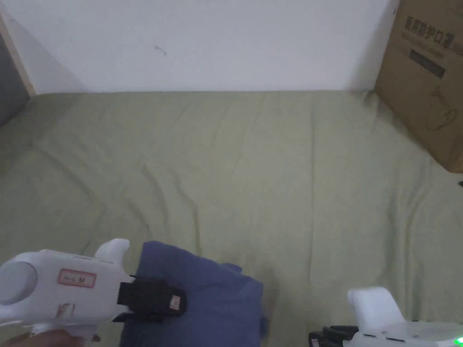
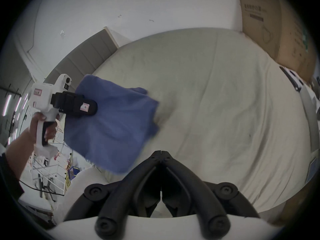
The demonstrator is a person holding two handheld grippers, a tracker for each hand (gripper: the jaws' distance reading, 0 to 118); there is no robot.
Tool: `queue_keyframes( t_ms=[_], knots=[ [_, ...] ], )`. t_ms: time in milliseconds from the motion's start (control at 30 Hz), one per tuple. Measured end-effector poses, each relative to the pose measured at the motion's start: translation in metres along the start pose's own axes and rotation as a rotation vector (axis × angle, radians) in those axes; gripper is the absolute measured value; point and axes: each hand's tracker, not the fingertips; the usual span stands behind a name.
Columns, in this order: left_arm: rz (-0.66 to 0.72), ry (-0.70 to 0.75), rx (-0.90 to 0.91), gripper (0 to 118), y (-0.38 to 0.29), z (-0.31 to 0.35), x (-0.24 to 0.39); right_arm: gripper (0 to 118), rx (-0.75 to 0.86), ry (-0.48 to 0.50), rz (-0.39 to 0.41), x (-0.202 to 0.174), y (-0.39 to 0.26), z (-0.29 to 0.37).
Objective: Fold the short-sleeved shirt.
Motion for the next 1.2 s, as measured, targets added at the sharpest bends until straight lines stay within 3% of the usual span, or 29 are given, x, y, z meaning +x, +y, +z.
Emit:
queue_keyframes(
  t_ms=[333,500,600,633,667,767,800,967,1033,1133,1200],
  knots=[
    [-0.064,0.702,-0.067,16,0.031,0.134,-0.128,0,-0.04,0.048,0.023,-0.046,0.005,-0.015],
    [0.005,0.853,-0.142,16,0.041,0.15,-0.192,0,-0.061,0.025,0.03,-0.061,0.01,-0.034],
    [-0.068,1.002,-0.205,17,0.044,0.145,-0.208,0,-0.068,0.008,0.035,-0.067,0.015,-0.041],
    [-0.099,1.04,-0.221,22,0.044,0.141,-0.211,0,-0.066,0.008,0.038,-0.069,0.015,-0.042],
    [-0.143,1.099,-0.231,38,0.043,0.136,-0.213,0,-0.066,0.009,0.04,-0.071,0.016,-0.043],
    [-0.232,1.298,-0.211,110,0.035,0.127,-0.209,0,-0.069,0.019,0.037,-0.074,0.016,-0.043],
    [-0.252,1.327,-0.201,114,0.034,0.127,-0.209,0,-0.068,0.023,0.039,-0.074,0.016,-0.042],
    [-0.207,1.316,-0.013,114,0.026,0.145,-0.17,0,-0.032,0.01,0.062,-0.072,0.016,-0.026],
    [-0.215,1.224,0.143,113,0.018,0.151,-0.134,0,0.007,0.001,0.062,-0.069,0.017,-0.015],
    [-0.266,0.957,0.255,113,0.0,0.142,-0.067,0,0.069,-0.013,0.045,-0.064,0.019,0.003],
    [-0.333,0.882,0.301,98,-0.016,0.128,-0.019,0,0.108,-0.023,0.029,-0.061,0.019,0.016]
  ],
)
